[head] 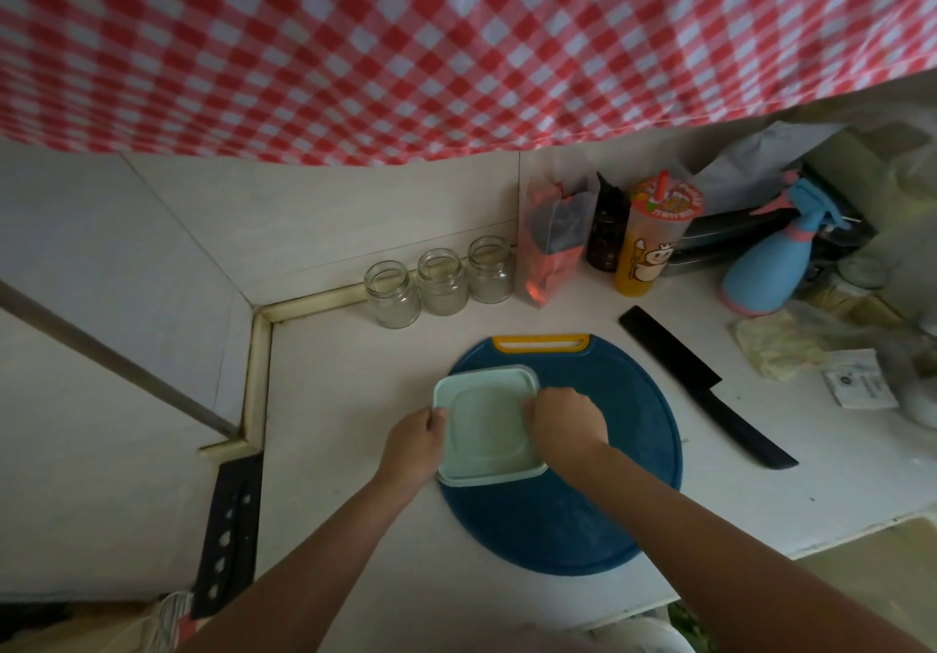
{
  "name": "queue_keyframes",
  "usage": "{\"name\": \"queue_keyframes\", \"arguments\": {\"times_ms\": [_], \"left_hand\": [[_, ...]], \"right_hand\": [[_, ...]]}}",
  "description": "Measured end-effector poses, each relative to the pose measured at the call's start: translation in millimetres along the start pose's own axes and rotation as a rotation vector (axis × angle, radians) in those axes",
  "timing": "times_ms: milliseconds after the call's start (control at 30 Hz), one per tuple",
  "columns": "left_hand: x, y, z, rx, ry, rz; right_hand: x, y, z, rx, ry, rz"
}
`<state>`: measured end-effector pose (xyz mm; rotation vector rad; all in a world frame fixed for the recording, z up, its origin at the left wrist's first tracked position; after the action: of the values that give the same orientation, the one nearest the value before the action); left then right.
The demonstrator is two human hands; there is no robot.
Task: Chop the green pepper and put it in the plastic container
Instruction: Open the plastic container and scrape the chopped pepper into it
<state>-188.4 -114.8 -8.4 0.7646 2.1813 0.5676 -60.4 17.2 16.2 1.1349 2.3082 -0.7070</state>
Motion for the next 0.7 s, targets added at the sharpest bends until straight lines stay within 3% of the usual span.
{"name": "queue_keyframes", "arguments": {"times_ms": [133, 267, 533, 700], "left_hand": [[-3, 4, 0, 0.018, 0.092, -0.007], [-5, 11, -2, 0.052, 0.179, 0.026], [-4, 10, 4, 0.044, 0.192, 0.027], [-6, 8, 11, -0.021, 0.089, -0.019]], "right_hand": [[-6, -13, -9, -0.263, 0.046, -0.008], [-6, -21, -17, -0.328, 0.083, -0.015], [-2, -11, -22, -0.254, 0.107, 0.014], [7, 4, -4, 0.082, -0.035, 0.048]]}}
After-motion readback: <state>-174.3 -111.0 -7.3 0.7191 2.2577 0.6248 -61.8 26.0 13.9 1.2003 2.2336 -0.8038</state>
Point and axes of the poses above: each hand's wrist, its own x-axis towards the middle knuckle, its own z-axis out of the palm, y = z × x, the point moved 5 cm from there along x, towards the middle knuckle, and after that the axes turned 14 degrees about -y, right-handed, at the moved point
